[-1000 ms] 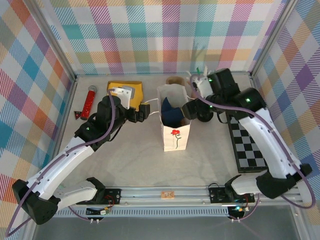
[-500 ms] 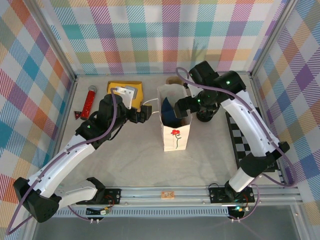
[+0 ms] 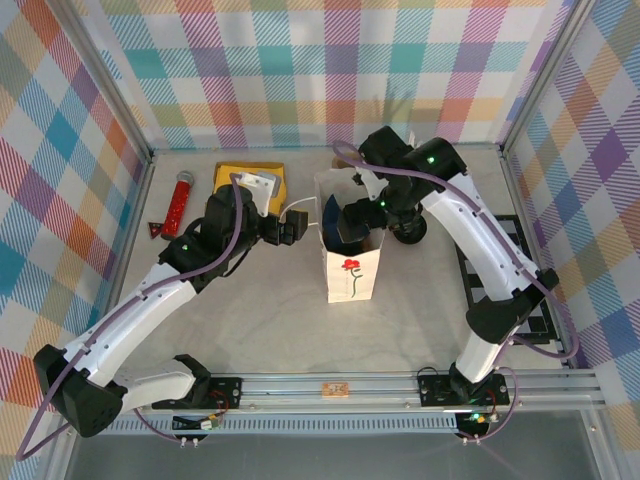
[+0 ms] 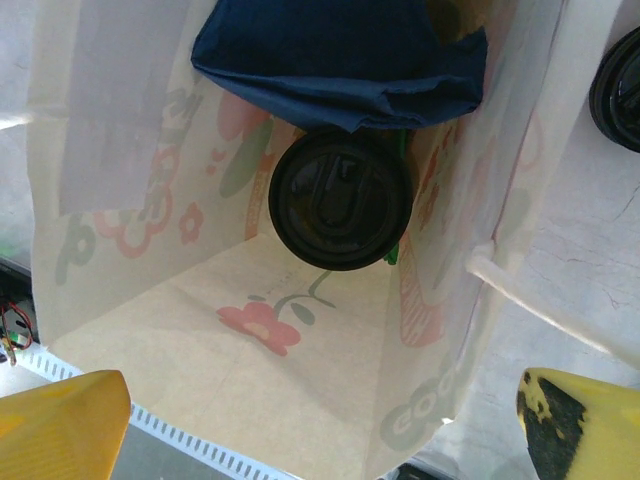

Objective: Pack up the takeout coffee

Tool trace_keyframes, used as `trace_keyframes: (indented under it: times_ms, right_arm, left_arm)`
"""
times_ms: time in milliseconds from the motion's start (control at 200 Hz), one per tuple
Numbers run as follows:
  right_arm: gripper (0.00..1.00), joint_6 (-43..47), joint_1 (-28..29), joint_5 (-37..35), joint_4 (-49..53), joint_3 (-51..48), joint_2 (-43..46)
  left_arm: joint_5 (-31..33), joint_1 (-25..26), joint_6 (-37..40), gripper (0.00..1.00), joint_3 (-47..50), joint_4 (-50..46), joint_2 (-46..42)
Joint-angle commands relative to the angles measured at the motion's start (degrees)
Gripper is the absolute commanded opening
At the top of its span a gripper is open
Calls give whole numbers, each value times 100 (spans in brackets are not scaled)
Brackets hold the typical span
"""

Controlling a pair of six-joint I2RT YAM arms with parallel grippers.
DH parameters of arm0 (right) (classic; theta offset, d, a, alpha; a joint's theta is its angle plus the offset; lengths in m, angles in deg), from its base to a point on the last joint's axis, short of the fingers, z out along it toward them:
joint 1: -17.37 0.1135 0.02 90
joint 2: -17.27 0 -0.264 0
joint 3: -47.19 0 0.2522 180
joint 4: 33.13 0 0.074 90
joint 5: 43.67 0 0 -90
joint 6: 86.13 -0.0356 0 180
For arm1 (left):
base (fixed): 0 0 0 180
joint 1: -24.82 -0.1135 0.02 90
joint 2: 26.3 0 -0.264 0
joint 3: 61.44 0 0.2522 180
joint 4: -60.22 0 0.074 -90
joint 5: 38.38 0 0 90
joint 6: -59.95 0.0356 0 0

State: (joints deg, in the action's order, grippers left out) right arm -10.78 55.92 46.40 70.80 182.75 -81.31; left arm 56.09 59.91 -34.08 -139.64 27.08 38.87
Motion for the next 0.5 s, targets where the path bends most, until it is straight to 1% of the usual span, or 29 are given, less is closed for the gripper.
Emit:
trace_keyframes:
  times_ms: [0,495]
  right_arm:
    - [99,-114,43,71,220,165,-45]
    - [99,-131,83,-12,247,200,15]
  left_arm:
    - [-80,-37,52,97,-164,96,22]
    - [-27,-38,69,97,-166,101,31]
